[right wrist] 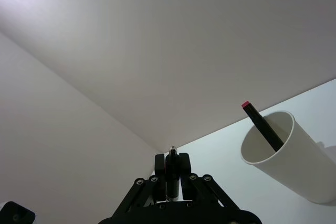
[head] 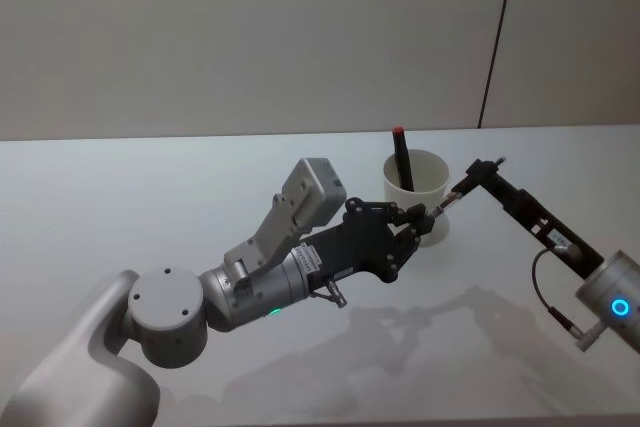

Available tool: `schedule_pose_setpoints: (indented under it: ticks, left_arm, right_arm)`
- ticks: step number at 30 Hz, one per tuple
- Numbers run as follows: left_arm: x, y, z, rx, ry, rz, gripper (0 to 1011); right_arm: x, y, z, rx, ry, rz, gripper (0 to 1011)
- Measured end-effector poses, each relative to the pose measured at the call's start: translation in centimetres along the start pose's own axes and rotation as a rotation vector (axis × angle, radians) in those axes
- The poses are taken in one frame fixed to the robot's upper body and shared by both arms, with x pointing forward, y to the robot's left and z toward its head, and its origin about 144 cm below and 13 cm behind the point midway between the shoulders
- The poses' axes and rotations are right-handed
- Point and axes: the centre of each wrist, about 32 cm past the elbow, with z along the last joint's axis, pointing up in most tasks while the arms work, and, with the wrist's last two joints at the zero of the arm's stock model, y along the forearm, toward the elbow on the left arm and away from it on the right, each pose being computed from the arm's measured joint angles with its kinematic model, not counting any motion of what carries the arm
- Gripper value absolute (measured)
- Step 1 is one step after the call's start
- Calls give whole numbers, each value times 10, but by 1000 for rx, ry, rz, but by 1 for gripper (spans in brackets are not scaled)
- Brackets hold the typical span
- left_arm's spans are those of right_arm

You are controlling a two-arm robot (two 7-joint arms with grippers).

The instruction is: Place the pen into the pen holder.

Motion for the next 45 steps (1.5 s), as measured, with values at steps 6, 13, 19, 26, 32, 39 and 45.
schedule_pose_setpoints:
  ticks: [6,13,19,26,32,39,45]
  left_arm:
    - [0,0,0,0,0,0,131]
    - [0,0,0,0,0,0,301]
    - [0,0,0,0,0,0,503]
    - [0,0,0,0,0,0,723]
    - [0,0,0,0,0,0,888]
    - [0,0,0,0,0,0,1004]
    - [0,0,0,0,0,0,1004]
  right_arm:
    - [1,2,-1,3,1,-4,132]
    - [1,3,0,7,-5,-12,132]
    - [0,4,0,8,-15,-16,132]
    - [-1,7,3,-3,-58,-24,132]
    - [-3,13,10,-20,-128,-27,132]
    - [-6,24,27,-38,-232,-24,132]
    - [-8,37,46,-51,-319,-22,132]
